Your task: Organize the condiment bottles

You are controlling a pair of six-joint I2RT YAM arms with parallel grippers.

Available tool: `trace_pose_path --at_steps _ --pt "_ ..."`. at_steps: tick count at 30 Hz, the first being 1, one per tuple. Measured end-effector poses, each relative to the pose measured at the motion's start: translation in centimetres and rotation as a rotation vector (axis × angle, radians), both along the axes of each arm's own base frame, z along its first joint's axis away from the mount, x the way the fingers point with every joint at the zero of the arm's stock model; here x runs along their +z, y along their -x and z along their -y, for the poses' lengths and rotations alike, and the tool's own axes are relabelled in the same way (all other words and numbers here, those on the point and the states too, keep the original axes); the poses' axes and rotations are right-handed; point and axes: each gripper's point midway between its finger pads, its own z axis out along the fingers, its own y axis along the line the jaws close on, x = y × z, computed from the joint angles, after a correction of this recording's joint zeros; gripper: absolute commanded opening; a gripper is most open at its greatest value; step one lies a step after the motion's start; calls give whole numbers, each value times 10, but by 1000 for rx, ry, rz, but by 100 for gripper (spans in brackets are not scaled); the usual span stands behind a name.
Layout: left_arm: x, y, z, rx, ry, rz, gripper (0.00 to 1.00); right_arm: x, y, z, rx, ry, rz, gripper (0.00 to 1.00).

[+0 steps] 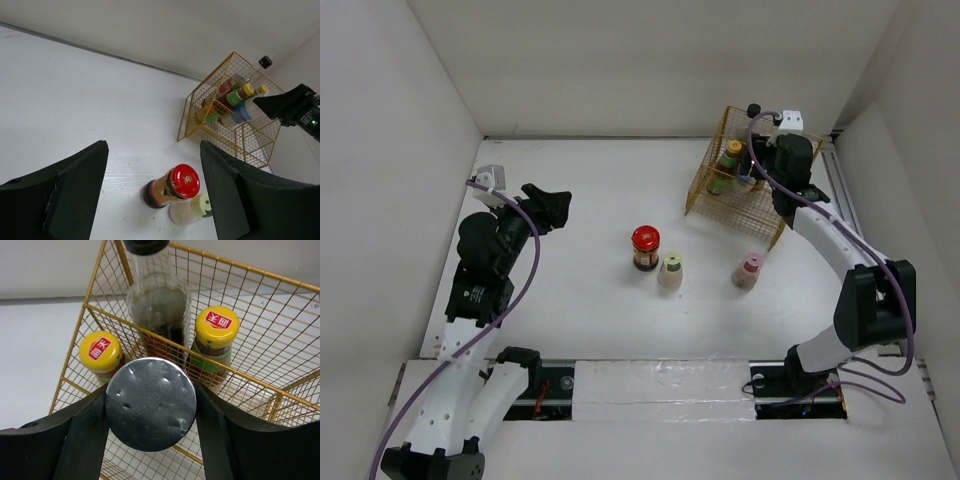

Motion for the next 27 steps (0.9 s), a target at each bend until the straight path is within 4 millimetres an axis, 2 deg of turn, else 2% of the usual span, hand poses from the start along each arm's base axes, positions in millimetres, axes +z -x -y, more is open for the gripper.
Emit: trace_pose_path --at_steps 4,8,11,12,14,17,22,24,27 --pt "0 0 0 0 0 0 70 -18 -4 -2 1 3 -37 38" --pt "0 0 0 0 0 0 70 -31 -8 -3 -3 3 -56 44" --pt "0 0 0 0 0 0 70 -50 -11 -4 -8 4 -92 53" --pt "0 0 0 0 0 0 70 -57 -12 -4 -9 6 -106 59" --pt "0 0 0 0 0 0 70 -68 -14 -3 -15 9 -121 63" --pt "0 0 0 0 0 0 70 -66 -16 -4 -16 2 -108 76" --pt "0 0 0 -1 0 -1 70 -60 -14 -6 -18 -6 -97 84" --pt "0 0 0 -1 0 0 70 -48 -10 -5 -22 -7 -73 85" --pt "0 0 0 -1 0 0 70 -8 1 -7 -31 1 12 86"
